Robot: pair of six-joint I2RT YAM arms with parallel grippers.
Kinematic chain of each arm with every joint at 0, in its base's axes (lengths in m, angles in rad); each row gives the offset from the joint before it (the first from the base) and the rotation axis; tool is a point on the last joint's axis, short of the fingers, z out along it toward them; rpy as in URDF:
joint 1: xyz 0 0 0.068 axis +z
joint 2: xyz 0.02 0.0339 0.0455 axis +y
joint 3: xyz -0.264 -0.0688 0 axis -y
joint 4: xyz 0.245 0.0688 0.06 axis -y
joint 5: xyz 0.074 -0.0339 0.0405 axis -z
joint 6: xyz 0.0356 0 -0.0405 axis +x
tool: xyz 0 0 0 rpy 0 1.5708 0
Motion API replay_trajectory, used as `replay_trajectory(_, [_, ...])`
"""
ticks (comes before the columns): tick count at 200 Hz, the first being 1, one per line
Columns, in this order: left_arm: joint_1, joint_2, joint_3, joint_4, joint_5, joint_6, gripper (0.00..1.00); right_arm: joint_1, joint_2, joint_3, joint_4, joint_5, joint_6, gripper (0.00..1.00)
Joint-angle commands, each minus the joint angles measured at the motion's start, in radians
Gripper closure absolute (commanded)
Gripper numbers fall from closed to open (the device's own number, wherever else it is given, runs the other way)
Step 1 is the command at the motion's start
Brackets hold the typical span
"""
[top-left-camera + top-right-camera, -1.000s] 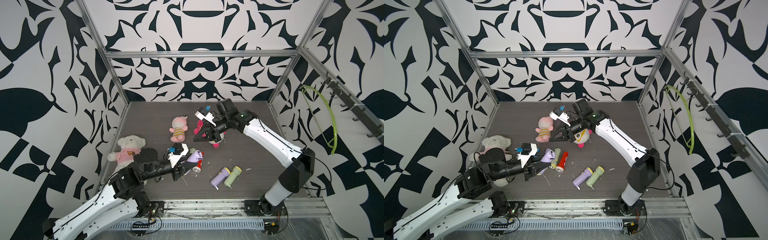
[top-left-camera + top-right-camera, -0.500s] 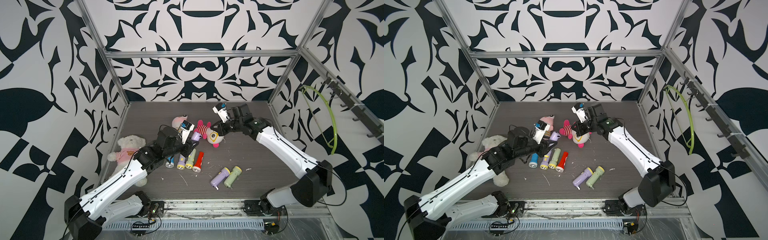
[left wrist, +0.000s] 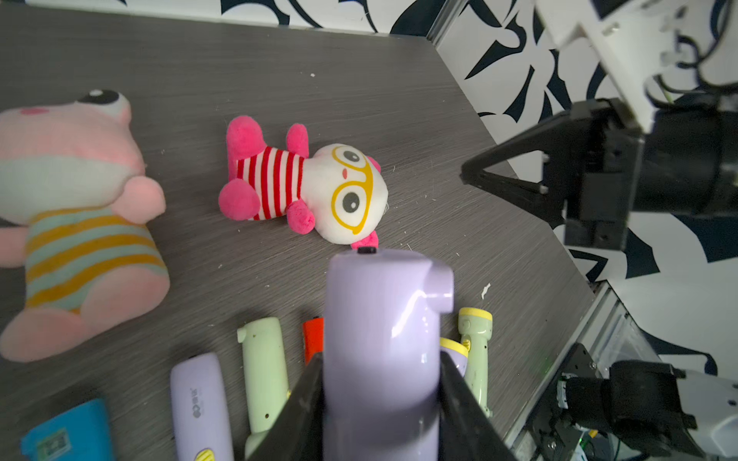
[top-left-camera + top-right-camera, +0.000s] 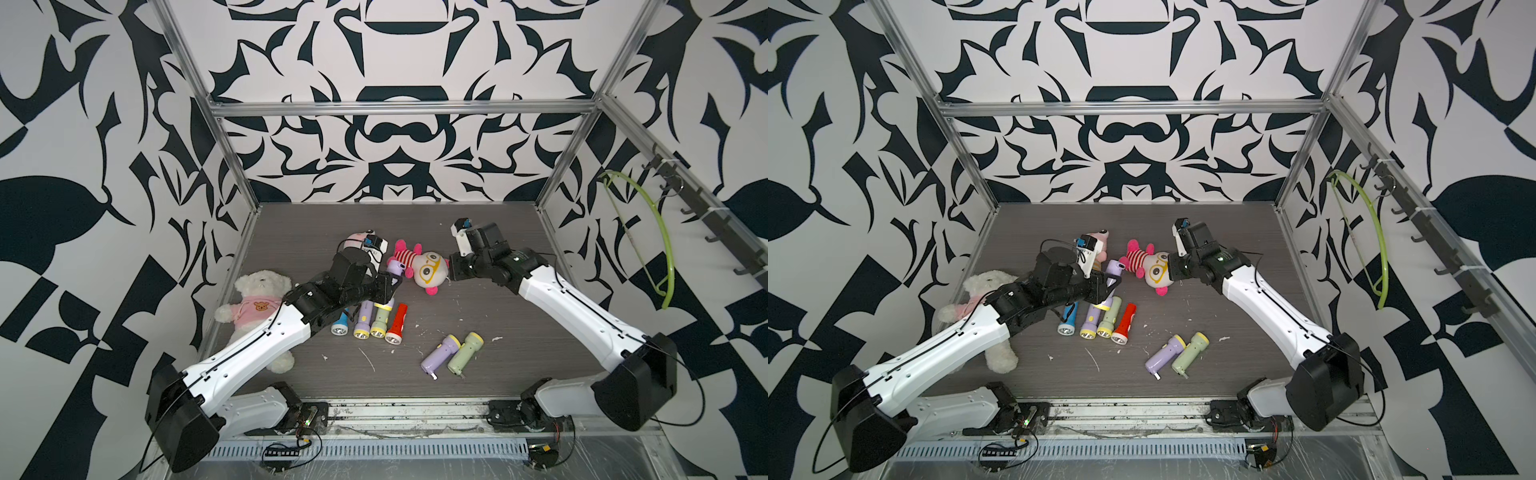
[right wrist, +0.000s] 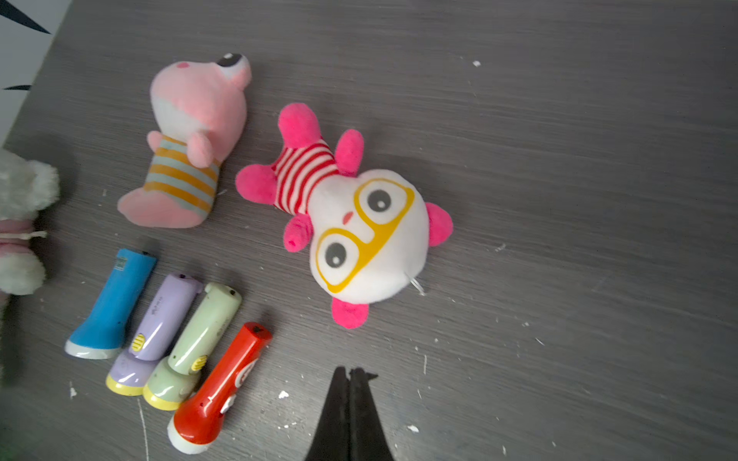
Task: Close the plug at the bottom of the flashlight
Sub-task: Place the flashlight at the center of the board.
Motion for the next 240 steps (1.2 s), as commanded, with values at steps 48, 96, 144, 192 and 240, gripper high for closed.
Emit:
replay_trajectory(48, [-0.201,0.28,0.133,-0.09,-0.241,-0.193,0.88,-0.002,-0.133,-0.075,-0.036,0.11,0.062,1.0])
replay_trajectory(96, [-0.222,0.418,0.145,-0.069,-0.234,-0.258,0.88,-0.002,-0.195,-0.121,-0.064,0.109,0.064,1.0])
replay_trajectory(144, [-0.225,0.566,0.23,-0.086,-0.173,-0.271,0.94,-0.001,-0.256,-0.168,-0.072,0.119,0.074,1.0])
replay_trajectory(192, [-0.233,0.693,0.317,-0.113,-0.165,-0.281,0.98,-0.002,-0.273,-0.179,-0.086,0.119,0.074,1.0])
replay_trajectory(240, [-0.233,0.756,0.36,-0.111,-0.179,-0.255,0.98,-0.002,-0.283,-0.196,-0.085,0.124,0.075,1.0])
